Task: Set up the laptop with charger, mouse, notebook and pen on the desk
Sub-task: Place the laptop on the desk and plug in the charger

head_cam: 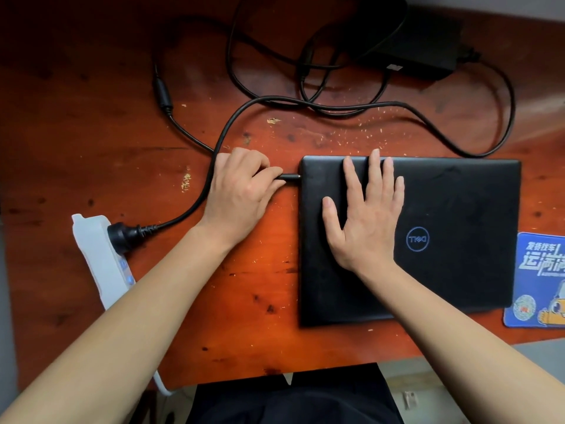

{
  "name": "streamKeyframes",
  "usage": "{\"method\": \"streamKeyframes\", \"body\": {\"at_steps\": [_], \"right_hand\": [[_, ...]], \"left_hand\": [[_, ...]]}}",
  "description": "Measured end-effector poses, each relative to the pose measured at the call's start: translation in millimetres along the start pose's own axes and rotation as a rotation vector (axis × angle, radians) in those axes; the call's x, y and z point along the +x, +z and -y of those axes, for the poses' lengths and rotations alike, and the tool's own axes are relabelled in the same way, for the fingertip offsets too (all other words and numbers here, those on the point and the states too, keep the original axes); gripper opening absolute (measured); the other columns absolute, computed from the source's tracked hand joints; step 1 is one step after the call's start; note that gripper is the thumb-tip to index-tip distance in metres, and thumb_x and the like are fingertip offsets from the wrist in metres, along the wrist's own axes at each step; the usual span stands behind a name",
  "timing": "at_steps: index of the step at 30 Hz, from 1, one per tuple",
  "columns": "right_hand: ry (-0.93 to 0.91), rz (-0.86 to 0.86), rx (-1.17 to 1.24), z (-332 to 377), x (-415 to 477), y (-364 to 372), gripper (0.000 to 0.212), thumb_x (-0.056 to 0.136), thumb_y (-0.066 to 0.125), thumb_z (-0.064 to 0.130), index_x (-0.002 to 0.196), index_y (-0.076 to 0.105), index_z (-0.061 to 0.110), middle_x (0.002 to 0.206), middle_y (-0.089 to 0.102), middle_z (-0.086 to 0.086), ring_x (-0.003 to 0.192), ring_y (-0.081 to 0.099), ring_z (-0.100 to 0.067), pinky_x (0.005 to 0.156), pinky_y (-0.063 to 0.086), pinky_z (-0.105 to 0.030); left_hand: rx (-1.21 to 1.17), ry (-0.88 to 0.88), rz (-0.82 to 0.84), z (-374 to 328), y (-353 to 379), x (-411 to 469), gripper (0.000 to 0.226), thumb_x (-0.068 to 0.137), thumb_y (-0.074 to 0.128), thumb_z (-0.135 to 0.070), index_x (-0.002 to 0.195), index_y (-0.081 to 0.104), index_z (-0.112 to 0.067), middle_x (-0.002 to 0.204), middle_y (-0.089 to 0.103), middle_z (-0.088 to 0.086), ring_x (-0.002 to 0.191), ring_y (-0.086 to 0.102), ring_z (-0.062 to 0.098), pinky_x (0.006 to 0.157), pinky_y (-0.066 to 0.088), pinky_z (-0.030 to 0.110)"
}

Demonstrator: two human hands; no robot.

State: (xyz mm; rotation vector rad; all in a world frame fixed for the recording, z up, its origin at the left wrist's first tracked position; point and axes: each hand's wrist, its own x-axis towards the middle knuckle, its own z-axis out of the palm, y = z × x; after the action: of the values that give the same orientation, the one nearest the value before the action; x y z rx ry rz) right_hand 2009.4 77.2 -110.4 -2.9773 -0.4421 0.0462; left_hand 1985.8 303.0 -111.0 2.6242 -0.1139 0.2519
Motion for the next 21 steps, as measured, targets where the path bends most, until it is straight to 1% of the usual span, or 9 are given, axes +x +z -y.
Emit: {"method": "streamKeyframes", "body": {"at_steps": [3, 6, 12, 16, 21], "right_hand": [[0.003, 0.013, -0.009, 1.1, 0.0, -1.3, 0.067, 0.097, 0.040, 0.051, 0.156, 0.029, 0.020, 0.166, 0.013, -0.019, 0.153, 0.008, -0.038, 0.123, 0.006, -0.057], [0.010, 0.027, -0.025, 3.3, 0.7, -3.4, 0.068, 0.097, 0.041, 0.050, 0.156, 0.029, 0.019, 0.165, 0.013, -0.020, 0.153, 0.008, -0.039, 0.122, 0.006, -0.058], [0.006, 0.049, -0.051, 4.6, 0.9, -4.6, 0.070, 0.097, 0.038, 0.050, 0.157, 0.027, 0.018, 0.166, 0.011, -0.021, 0.153, 0.006, -0.040, 0.122, 0.006, -0.059], [0.006, 0.037, -0.049, 3.4, 0.3, -1.3, 0.069, 0.097, 0.037, 0.051, 0.157, 0.027, 0.018, 0.166, 0.011, -0.021, 0.153, 0.007, -0.041, 0.122, 0.006, -0.060], [0.008, 0.042, -0.041, 3.9, -0.4, -2.1, 0.069, 0.098, 0.036, 0.051, 0.156, 0.027, 0.017, 0.166, 0.010, -0.020, 0.153, 0.005, -0.040, 0.122, 0.006, -0.060]], "left_hand": [[0.015, 0.095, 0.002, -1.6, 1.6, 4.2, 0.018, 0.096, 0.066, -0.017, 0.098, 0.075, -0.002, 0.092, 0.068, 0.011, 0.087, 0.059, 0.033, 0.072, 0.040, 0.044], [0.025, 0.154, 0.021, 0.7, 1.0, 7.7, 0.018, 0.097, 0.064, -0.015, 0.098, 0.074, 0.000, 0.093, 0.069, 0.011, 0.088, 0.058, 0.032, 0.070, 0.043, 0.044], [0.009, 0.140, 0.024, -2.0, 2.4, 7.5, 0.017, 0.097, 0.063, -0.013, 0.096, 0.073, 0.001, 0.093, 0.069, 0.011, 0.090, 0.056, 0.031, 0.072, 0.046, 0.046], [-0.007, 0.168, 0.044, -3.2, 4.8, 11.2, 0.017, 0.096, 0.063, -0.013, 0.095, 0.072, 0.000, 0.092, 0.068, 0.011, 0.091, 0.055, 0.030, 0.075, 0.049, 0.045], [-0.019, 0.120, 0.042, -9.7, -0.1, 9.3, 0.013, 0.093, 0.066, -0.011, 0.094, 0.074, 0.000, 0.091, 0.068, 0.010, 0.088, 0.058, 0.032, 0.075, 0.050, 0.044]]}}
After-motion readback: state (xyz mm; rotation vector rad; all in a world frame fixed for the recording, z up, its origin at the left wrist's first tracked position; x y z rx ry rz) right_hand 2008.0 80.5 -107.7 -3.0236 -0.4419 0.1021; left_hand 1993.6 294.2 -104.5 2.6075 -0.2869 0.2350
